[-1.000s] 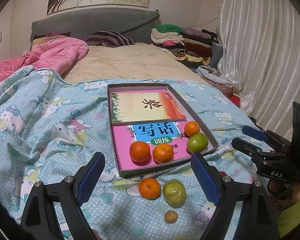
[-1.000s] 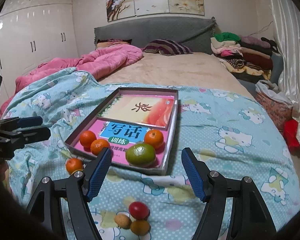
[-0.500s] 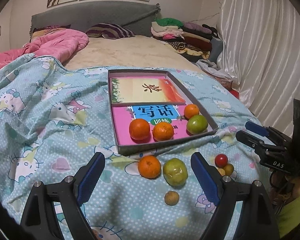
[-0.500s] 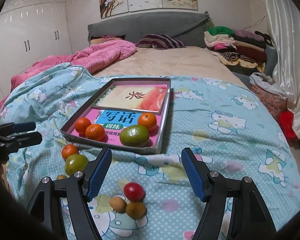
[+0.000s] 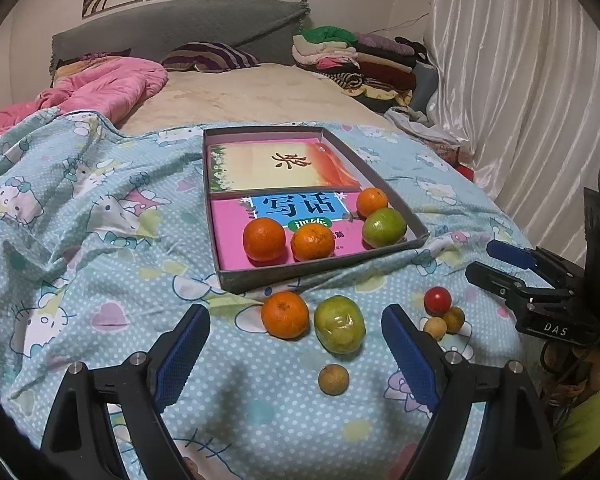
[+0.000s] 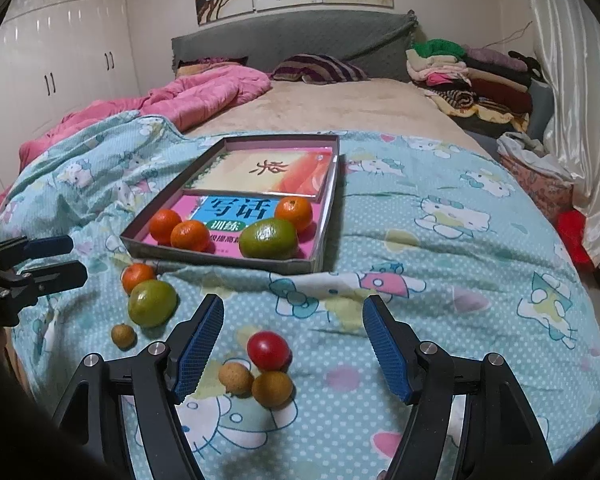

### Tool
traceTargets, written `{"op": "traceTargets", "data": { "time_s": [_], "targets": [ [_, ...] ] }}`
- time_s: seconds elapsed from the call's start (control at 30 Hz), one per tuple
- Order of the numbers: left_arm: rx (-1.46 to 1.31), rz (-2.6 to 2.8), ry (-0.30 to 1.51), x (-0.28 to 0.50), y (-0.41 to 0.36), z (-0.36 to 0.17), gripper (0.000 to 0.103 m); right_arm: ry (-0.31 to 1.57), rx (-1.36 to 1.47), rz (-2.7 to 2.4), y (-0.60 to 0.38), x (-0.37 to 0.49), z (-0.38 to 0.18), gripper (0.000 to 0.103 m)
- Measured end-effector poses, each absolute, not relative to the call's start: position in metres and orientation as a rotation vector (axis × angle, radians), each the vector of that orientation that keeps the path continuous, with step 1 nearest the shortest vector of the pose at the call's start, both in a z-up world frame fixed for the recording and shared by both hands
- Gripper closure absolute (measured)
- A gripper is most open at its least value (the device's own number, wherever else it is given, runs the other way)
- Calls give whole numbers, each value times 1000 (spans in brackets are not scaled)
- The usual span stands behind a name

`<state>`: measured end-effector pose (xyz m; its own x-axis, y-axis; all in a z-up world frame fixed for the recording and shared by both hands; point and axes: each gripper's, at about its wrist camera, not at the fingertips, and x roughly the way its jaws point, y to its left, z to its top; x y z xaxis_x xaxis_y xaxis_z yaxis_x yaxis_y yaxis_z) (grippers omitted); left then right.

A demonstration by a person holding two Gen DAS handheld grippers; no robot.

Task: Organize fruits
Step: 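Withdraw both open tools from the tray back over the duvet, then grasp a small brown fruit with the left tool while the right tool grasps a brown round fruit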

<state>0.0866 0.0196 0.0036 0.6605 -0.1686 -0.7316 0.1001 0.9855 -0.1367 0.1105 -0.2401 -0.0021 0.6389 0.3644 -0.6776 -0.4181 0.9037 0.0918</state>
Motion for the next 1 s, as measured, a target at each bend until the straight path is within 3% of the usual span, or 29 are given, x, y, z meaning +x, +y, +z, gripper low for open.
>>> {"op": "traceTargets", "data": {
  "time_s": [0.77, 1.0],
  "targets": [
    [-68, -197, 933, 80, 5, -24, 16, 904, -168, 454, -228, 98, -31, 30],
    [-60, -192, 955, 81, 5, -32, 16, 970, -189, 457, -226, 101, -44, 58]
  ]
}}
